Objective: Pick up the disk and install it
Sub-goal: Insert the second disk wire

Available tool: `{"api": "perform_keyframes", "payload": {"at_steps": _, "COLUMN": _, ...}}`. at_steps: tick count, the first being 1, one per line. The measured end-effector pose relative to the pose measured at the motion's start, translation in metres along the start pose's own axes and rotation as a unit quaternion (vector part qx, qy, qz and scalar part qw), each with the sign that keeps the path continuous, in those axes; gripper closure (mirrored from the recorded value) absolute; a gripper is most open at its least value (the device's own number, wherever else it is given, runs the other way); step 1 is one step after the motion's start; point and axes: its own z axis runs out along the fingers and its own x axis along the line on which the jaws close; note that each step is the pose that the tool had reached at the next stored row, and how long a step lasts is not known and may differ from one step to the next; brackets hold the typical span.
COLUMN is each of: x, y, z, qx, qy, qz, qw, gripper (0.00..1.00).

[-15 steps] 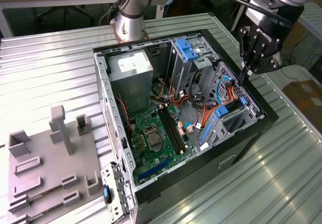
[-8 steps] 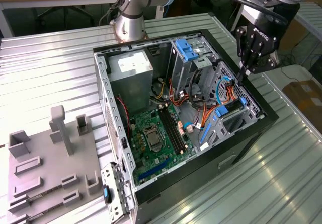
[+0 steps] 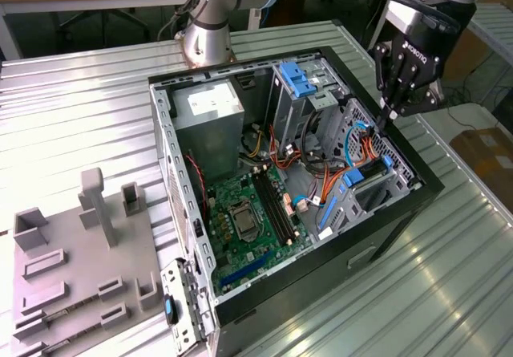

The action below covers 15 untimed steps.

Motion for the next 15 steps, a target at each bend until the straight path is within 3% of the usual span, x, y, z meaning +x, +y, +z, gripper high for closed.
{"api": "perform_keyframes", "payload": {"at_steps": 1, "x": -0.0001, "y": -0.0001, "z": 0.0, "qx": -0.0002, "qy": 0.0, "qz": 0.0, "qw": 1.0, "gripper": 0.89}}
{"api": "perform_keyframes", "payload": {"at_steps": 4, "x": -0.0001, "y": -0.0003, "z": 0.0, "qx": -0.0007, "qy": 0.0, "qz": 0.0, "qw": 1.0, "gripper": 0.71}}
{"api": "perform_keyframes", "payload": {"at_steps": 5, "x": -0.0012, "y": -0.0003, "z": 0.0, "qx": -0.0013, "qy": -0.0001, "qz": 0.0, "qw": 1.0, "gripper": 0.71}}
{"api": "perform_keyframes", "payload": {"at_steps": 6, "x": -0.0031, "y": 0.0004, "z": -0.0001, "qx": -0.0023, "qy": 0.0, "qz": 0.0, "qw": 1.0, "gripper": 0.64}}
{"api": "perform_keyframes", "payload": {"at_steps": 11, "x": -0.0104, "y": 0.0035, "z": 0.0054, "qx": -0.0078, "qy": 0.0006, "qz": -0.001, "qw": 1.0, "gripper": 0.64}}
{"api": "perform_keyframes", "payload": {"at_steps": 15, "x": -0.0106, "y": 0.0035, "z": 0.0088, "qx": -0.009, "qy": 0.0008, "qz": -0.001, "qw": 1.0, "gripper": 0.64}}
